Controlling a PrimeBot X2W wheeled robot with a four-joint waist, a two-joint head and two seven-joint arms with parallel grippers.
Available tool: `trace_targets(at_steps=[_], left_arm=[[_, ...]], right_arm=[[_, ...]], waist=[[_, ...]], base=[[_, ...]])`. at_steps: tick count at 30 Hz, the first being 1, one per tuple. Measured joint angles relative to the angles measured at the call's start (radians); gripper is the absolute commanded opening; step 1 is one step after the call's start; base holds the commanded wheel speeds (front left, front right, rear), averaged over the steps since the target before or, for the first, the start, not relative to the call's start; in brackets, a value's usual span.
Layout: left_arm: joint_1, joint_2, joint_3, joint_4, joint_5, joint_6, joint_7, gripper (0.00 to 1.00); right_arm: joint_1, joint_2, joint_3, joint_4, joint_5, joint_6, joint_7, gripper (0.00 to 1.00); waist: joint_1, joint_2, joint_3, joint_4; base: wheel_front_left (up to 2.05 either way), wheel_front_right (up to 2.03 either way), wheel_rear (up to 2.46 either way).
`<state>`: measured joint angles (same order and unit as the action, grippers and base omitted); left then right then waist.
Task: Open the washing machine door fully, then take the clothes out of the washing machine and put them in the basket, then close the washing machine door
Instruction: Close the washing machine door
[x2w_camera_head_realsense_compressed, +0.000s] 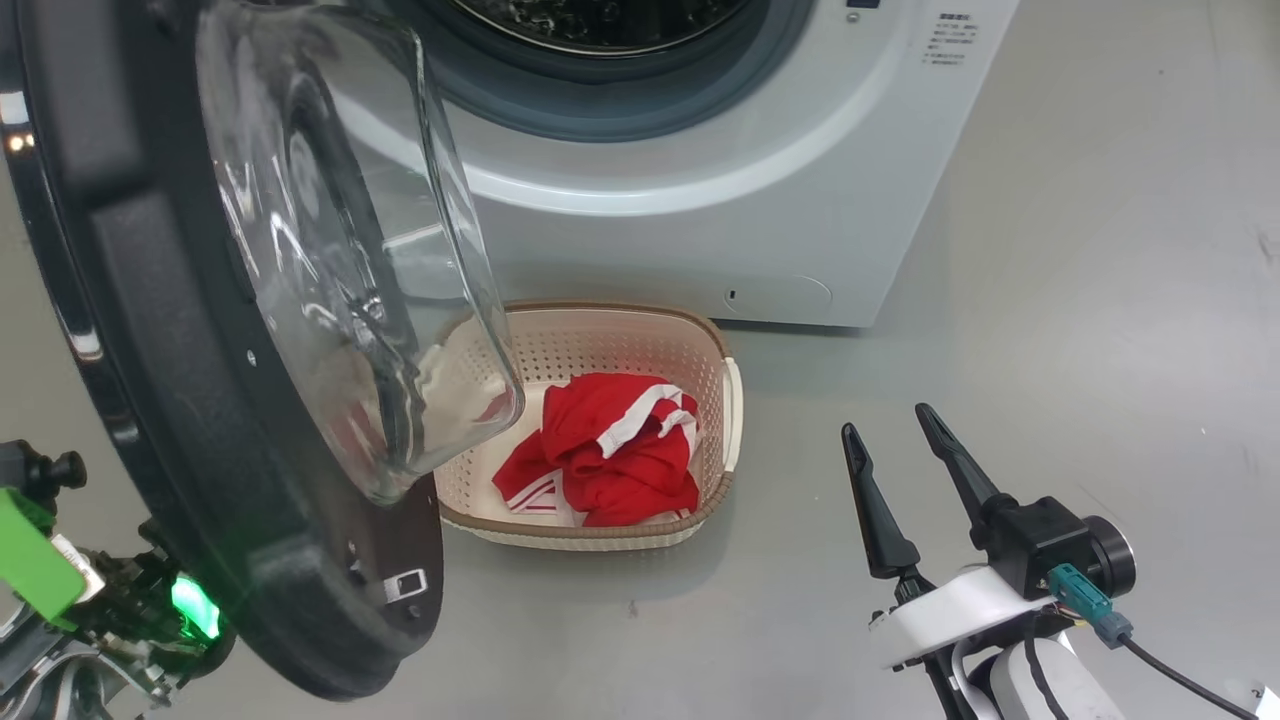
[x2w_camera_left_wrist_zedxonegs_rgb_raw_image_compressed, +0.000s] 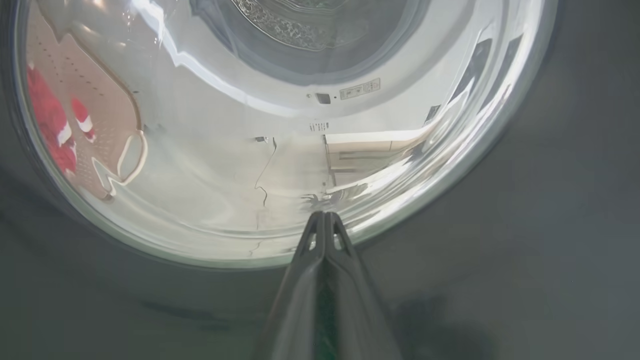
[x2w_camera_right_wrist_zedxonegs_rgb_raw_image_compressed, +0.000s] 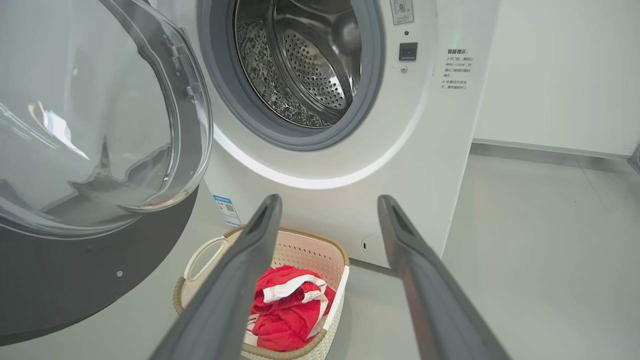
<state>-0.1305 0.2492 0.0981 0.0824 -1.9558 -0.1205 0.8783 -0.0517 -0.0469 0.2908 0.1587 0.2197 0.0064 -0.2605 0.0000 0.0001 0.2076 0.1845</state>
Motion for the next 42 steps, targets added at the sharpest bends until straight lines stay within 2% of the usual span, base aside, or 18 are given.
trace_targets(at_steps=[21,34,42], left_arm=[[-0.055,-0.009,0.001,-0.040,0.012,0.000,0.009,0.00],[-0.165,-0.025,0.026,-0.011,0.012,0.002,-0.045,0.00],[-0.286,-0.038,0.025,0.044,0.059,0.032,-0.107,0.00]], right_arm=[[-0.068,-0.002,0.060,-0.055,0.088,-0.037,0.000,1.00],[-0.089,-0.002,0.088,-0.079,0.134,-0.062,0.000,1.00],[-0.116,-0.002,0.103,-0.094,0.152,-0.071,0.000,1.00]], waist=[[0.0000,0.0000,0.083,-0.259],[0.0000,0.0000,0.140,-0.400],[0.0000,0.0000,0.189,-0.461]], base=[[0.00,0.00,0.00],[0.00,0.00,0.00],[0.00,0.00,0.00]])
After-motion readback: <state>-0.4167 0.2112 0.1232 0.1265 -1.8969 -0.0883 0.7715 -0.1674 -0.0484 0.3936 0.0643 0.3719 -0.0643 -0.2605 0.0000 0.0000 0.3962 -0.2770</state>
